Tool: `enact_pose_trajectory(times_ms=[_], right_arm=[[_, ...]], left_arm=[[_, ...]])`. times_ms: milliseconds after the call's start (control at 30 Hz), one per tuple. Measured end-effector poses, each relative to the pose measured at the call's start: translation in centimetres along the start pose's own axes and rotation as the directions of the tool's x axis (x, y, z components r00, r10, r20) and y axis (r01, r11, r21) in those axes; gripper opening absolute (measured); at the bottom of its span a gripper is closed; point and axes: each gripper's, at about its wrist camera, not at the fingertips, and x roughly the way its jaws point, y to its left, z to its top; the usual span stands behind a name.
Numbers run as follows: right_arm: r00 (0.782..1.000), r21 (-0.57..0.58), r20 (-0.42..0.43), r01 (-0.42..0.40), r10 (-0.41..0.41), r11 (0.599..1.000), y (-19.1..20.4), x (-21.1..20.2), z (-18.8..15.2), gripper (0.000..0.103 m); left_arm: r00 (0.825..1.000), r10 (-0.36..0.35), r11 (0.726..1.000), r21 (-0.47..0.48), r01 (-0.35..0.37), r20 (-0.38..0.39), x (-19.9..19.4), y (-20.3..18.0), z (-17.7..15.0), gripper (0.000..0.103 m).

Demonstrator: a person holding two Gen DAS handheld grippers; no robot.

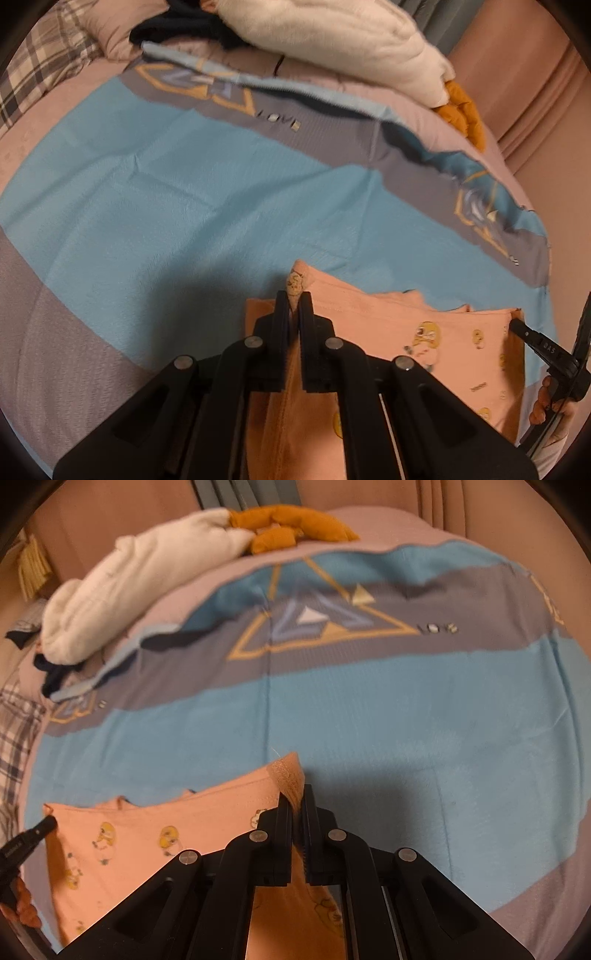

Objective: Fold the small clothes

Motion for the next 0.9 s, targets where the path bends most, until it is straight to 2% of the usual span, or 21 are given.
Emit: enact_pose_trajectory(times_ms=[133,267,367,400,433,467,500,533,567,633,733,800,900], right_arm=[[1.0,0.016,-0.025,0.012,-0.011,1.0,-0.2,0.9,-0.4,0.006],[0.999,0.023,-0.019,0.047,-0.047,0.999,-0.4,0.6,-0.6,0.006],[0.998,0.015,-0.034,0.056,-0.056,0.998,-0.5,-0.4,-1.1,0.008],[0.998,0.018,-0.031,0.061,-0.06,0.998,-0.7,-1.1,-1.5,0.01],[0.998,0.025,-0.021,0.066,-0.066,0.998,-0.8,-1.8,-1.9,0.019],[0.997,0.033,-0.013,0.073,-0.073,0.997,-0.9,-2.3,-2.2,0.032],[0.996,0.042,-0.011,0.092,-0.092,0.995,-1.0,-3.0,-2.7,0.039],[0.993,0.05,-0.011,0.116,-0.116,0.992,-1.1,-3.6,-3.1,0.051],[0.991,0.058,-0.001,0.132,-0.132,0.99,-1.2,-4.3,-3.5,0.054],[0.993,0.074,0.029,0.112,-0.114,0.991,-1.3,-6.3,-4.8,0.055],[0.996,0.112,0.04,0.08,-0.085,0.991,-1.8,-8.3,-6.5,0.07],[0.997,0.129,0.046,0.063,-0.07,0.99,-2.2,-9.5,-7.9,0.072],[0.996,0.138,0.05,0.066,-0.073,0.988,-2.3,-10.5,-9.8,0.072]], left_arm=[[0.999,0.028,1.0,0.014,-0.028,-0.026,1.1,0.4,-0.4,0.008],[0.999,0.023,0.999,0.023,-0.022,-0.027,0.8,0.6,-0.5,0.008],[1.0,-0.002,1.0,0.012,0.002,-0.012,-0.7,0.6,-1.0,0.023],[1.0,-0.03,1.0,0.009,0.03,-0.003,-1.7,0.8,-1.6,0.033],[0.999,-0.04,0.999,0.007,0.04,-0.002,-2.3,0.8,-1.9,0.04],[0.999,-0.046,0.999,0.0,0.046,-0.003,-3.2,0.9,-2.5,0.043],[0.999,-0.044,0.999,-0.006,0.044,-0.007,-3.9,1.0,-3.0,0.046],[0.999,-0.046,0.999,-0.01,0.046,-0.009,-4.5,1.1,-3.5,0.048],[0.998,-0.055,0.998,-0.012,0.055,-0.007,-5.2,1.1,-4.0,0.049],[0.997,-0.071,0.997,-0.014,0.071,-0.005,-7.1,1.1,-5.5,0.063],[0.997,-0.08,0.997,0.003,0.08,0.01,-9.3,0.8,-7.5,0.073],[0.996,-0.09,0.996,0.018,0.09,0.008,-10.2,0.7,-8.8,0.078],[0.994,-0.112,0.994,-0.014,0.112,-0.003,-10.8,1.2,-11.1,0.078]])
